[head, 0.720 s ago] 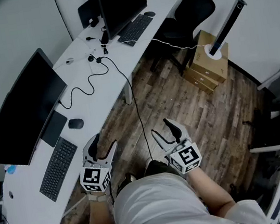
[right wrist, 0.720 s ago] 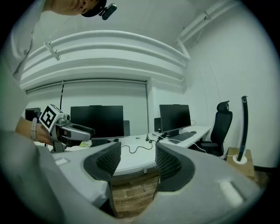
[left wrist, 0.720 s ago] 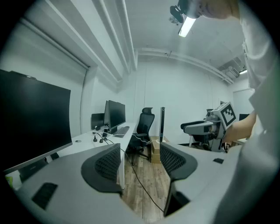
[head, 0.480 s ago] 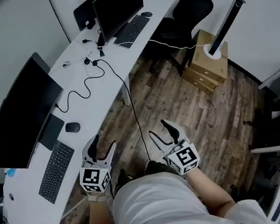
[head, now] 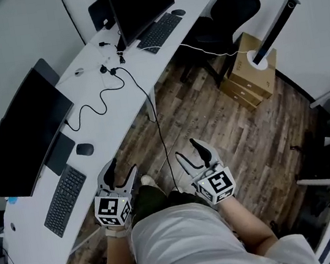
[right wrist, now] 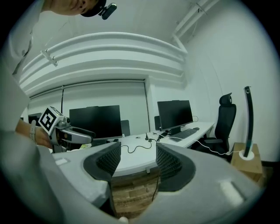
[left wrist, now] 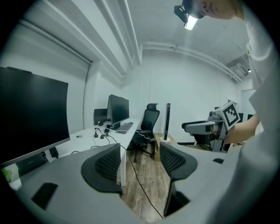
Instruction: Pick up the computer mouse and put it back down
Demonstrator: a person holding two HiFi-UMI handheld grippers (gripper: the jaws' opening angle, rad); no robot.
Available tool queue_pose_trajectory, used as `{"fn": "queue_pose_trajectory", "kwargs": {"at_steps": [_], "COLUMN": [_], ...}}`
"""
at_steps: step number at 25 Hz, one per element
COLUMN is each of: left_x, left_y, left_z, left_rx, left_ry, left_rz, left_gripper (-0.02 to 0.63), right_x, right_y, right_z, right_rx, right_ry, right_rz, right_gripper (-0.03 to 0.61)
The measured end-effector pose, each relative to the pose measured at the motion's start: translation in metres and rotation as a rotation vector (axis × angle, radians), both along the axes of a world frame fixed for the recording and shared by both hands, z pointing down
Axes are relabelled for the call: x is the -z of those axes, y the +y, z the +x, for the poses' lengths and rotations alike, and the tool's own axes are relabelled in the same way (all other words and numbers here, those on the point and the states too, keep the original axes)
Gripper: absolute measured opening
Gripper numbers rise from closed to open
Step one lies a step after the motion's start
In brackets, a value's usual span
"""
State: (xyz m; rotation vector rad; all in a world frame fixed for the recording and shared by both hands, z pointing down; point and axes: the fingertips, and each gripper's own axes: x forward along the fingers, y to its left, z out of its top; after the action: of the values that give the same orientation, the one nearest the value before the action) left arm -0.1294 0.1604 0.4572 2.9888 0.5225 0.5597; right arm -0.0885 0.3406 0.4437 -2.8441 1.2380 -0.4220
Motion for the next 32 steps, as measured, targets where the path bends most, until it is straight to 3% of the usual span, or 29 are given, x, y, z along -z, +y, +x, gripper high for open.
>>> {"fn": "queue_pose_trajectory", "kwargs": {"at_steps": [12,22,32], "left_x": [-0.037,-0.068,-0.082], "left_y": [-0.06,-0.127,-0.192], "left_z": [0.057,0.113,0.103], "left_rx": [0.099,0.231,0.429], "left_ry": [-0.085,-0.15,-0.198], "left_rz": [-0.051,-0.1,-0.127], "left_gripper": [0.278,0.278,0.278], "right_x": [-0.022,-0.043,-0.048], "right_y": [-0.055,-0.146,-0.236], "right_z": [0.075,0.148,0.172], "right_rx": [0.066,0.203,0.384], "right_ry": [-0.072,-0.124,-0.135], "right_rz": [-0.044,-0.088,-0.13], "right_gripper": [0.249,0.249,0.249]}}
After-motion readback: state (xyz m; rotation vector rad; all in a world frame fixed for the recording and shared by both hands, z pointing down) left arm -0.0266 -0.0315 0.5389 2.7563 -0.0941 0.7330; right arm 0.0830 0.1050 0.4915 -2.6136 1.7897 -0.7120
